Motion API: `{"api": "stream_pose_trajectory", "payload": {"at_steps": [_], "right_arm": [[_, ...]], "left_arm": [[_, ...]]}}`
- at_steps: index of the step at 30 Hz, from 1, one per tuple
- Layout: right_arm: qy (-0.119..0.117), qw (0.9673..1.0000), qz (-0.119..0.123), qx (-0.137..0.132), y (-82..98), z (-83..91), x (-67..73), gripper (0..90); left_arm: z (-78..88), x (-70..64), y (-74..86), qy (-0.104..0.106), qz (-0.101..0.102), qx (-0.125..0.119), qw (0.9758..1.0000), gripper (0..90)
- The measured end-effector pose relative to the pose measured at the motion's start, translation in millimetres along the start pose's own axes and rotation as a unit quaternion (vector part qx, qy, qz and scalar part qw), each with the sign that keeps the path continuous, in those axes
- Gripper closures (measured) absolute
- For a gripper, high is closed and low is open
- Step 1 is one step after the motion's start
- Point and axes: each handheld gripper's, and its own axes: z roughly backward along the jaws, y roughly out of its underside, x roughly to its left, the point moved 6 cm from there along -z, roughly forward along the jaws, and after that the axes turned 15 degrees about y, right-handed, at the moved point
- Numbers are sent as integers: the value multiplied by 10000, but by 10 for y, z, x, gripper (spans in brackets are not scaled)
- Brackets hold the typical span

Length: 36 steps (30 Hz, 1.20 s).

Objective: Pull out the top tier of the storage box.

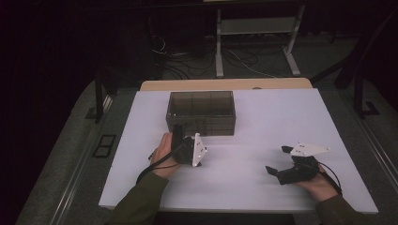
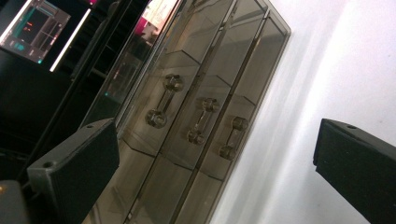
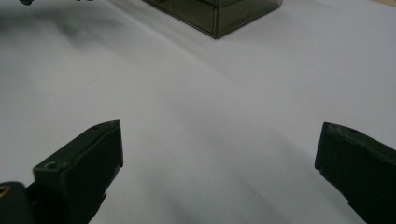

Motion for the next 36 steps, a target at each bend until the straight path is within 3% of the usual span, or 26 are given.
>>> {"api": "stream_pose_trajectory", "payload": {"at_steps": [11,23,36], "right_arm": [[3,10000,14,7,2,-2,0,5],[9,10000,-1,4,0,2,-2,5],[52,10000,-15,17,3,-3,-13,5]], "left_arm": [[-22,-12,-2,-192,-279,94,9994,0],[-38,5,-27,-346,-623,291,9970,2],[-81,121,-89,-512,-752,284,9955,3]]}}
